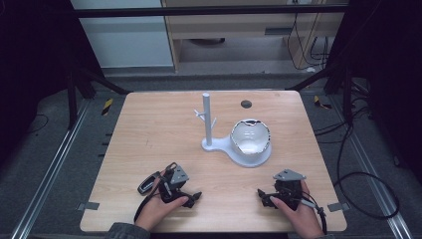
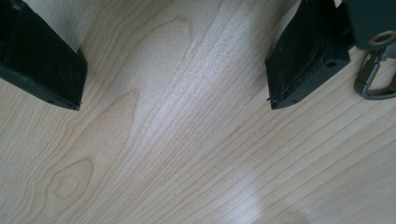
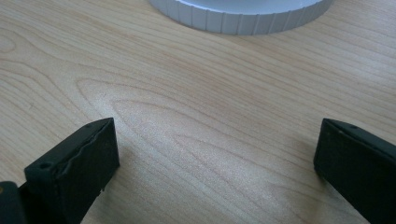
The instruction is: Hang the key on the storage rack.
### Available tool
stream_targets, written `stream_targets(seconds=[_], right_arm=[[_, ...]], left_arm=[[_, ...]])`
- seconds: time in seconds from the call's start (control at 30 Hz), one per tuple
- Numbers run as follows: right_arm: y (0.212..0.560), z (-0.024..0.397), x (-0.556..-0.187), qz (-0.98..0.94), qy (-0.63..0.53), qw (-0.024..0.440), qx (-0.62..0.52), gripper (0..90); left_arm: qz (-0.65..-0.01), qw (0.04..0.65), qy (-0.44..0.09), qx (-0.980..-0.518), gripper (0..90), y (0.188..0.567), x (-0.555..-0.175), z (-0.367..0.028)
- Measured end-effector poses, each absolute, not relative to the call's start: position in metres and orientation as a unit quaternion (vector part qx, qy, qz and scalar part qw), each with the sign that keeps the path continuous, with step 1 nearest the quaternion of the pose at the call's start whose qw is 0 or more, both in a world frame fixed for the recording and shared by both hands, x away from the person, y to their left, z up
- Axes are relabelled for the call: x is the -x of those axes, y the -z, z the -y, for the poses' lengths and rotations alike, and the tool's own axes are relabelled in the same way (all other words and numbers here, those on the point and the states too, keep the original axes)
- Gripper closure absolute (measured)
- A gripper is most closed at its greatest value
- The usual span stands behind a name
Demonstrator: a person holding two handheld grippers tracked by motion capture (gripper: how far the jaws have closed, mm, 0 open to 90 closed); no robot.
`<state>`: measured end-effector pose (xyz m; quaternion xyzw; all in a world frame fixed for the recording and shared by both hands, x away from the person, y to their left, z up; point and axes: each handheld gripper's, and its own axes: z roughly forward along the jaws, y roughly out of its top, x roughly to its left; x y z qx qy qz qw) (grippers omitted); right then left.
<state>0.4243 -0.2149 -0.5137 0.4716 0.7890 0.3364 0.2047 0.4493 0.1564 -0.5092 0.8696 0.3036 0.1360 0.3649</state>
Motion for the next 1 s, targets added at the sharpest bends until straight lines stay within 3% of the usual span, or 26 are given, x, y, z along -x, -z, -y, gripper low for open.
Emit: stream_targets(seconds=[0.8, 1.0], right_arm=[[0.514, 0.215, -0.423, -0.791, -0.338, 0.202, -0.469, 0.4], [0.514, 0.215, -0.423, -0.791, -0.338, 0.202, -0.469, 0.4]], left_arm=[[-0.294, 0.364, -0.119, -0.876, 4.4, 0.503, -0.451, -0.162], [-0.302, 0.338, -0.119, -0.883, 5.1, 0.491, -0.456, -0.168]])
